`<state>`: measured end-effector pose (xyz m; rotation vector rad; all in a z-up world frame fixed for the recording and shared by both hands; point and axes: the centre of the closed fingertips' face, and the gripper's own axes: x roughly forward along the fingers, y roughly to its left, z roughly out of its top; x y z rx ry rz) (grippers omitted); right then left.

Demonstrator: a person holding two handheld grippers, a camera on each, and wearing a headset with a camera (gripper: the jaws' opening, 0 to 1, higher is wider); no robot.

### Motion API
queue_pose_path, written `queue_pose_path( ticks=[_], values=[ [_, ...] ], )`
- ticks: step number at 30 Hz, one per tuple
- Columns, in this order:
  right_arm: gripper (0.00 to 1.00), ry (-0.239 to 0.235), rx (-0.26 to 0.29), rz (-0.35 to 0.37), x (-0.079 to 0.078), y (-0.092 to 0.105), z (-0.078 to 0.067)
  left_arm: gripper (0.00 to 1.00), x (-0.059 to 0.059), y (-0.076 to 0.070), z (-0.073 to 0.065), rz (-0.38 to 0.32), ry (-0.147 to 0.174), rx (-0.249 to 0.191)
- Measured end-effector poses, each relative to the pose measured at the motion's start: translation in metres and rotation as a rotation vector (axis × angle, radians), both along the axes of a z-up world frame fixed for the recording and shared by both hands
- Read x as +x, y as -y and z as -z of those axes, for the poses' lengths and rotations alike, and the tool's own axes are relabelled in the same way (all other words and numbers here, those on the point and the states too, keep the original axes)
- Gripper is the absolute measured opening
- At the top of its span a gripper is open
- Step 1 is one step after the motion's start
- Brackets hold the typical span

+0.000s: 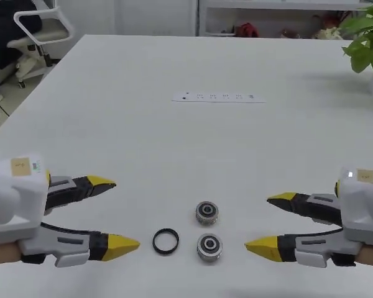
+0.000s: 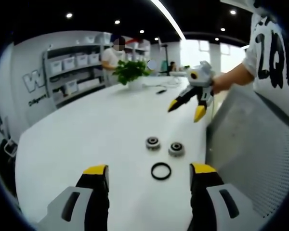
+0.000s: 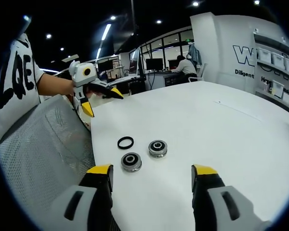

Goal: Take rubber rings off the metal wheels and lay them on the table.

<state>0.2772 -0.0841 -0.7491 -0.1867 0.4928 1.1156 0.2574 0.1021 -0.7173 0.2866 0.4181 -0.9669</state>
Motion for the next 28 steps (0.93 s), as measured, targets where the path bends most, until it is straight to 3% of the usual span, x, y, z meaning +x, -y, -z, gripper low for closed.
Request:
queue_pose_path(
  ticks=[28],
  values=[
    [0.73, 0.026, -0.009, 0.011, -0.0056, 0.0090, -0.0009, 0.73, -0.0025, -0.0046, 0.0021, -0.014, 0.003, 0.007]
  ],
)
